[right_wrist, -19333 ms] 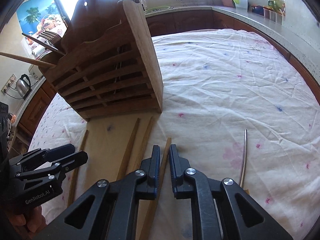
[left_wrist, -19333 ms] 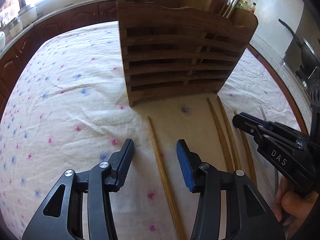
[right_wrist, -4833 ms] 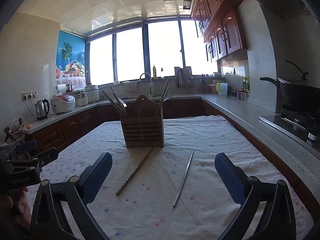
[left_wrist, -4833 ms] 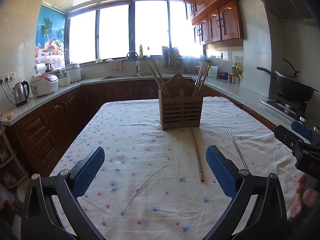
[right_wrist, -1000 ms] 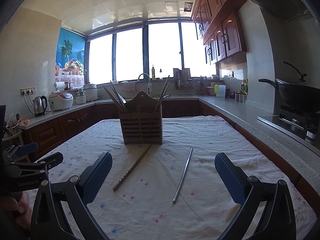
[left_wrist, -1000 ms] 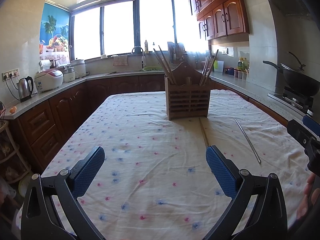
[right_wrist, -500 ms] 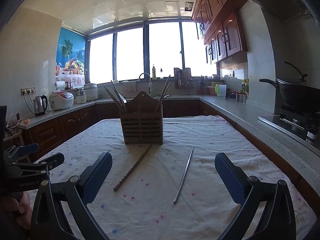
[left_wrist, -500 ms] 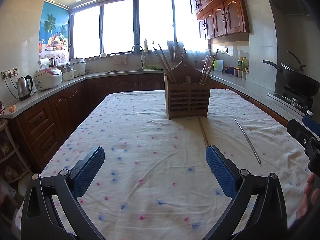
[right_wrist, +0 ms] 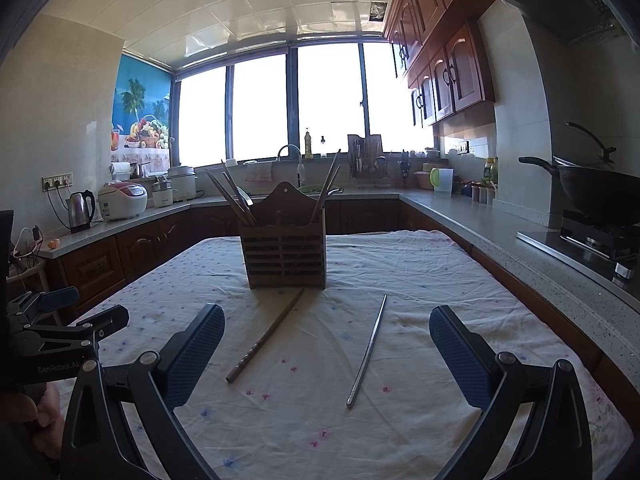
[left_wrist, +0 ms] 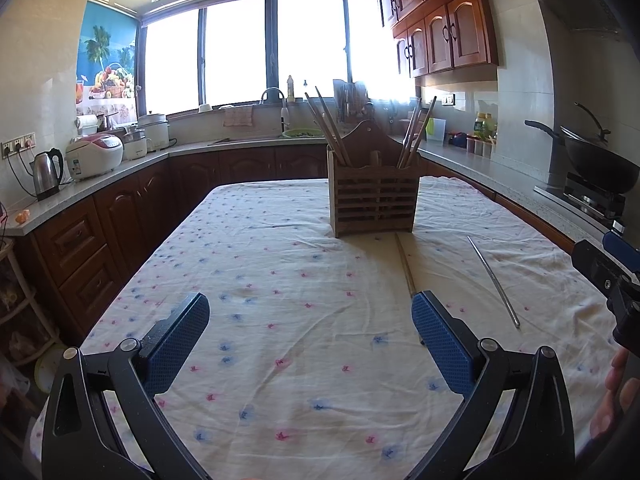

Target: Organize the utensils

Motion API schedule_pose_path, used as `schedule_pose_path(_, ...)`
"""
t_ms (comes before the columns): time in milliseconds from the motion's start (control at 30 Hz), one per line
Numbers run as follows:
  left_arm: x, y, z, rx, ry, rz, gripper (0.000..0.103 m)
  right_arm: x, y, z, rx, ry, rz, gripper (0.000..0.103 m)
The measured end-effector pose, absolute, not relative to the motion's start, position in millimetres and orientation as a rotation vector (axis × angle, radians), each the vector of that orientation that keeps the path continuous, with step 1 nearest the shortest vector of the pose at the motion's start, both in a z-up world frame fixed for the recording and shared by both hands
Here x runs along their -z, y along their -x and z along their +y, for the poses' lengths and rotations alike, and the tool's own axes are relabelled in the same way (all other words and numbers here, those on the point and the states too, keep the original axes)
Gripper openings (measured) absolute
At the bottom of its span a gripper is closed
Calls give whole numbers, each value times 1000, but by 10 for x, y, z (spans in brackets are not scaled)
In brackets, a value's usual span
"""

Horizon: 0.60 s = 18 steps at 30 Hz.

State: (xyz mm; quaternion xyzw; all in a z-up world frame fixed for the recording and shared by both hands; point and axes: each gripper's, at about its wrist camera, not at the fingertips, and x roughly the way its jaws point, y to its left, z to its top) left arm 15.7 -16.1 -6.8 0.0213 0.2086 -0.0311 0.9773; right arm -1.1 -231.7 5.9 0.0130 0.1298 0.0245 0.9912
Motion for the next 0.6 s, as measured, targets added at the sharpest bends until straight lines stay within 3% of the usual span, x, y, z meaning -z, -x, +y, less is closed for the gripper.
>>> schedule_pose_path(600, -15, -198, -207, 112, -35, 449, 103, -3, -89, -2333, -51, -33, 296, 103)
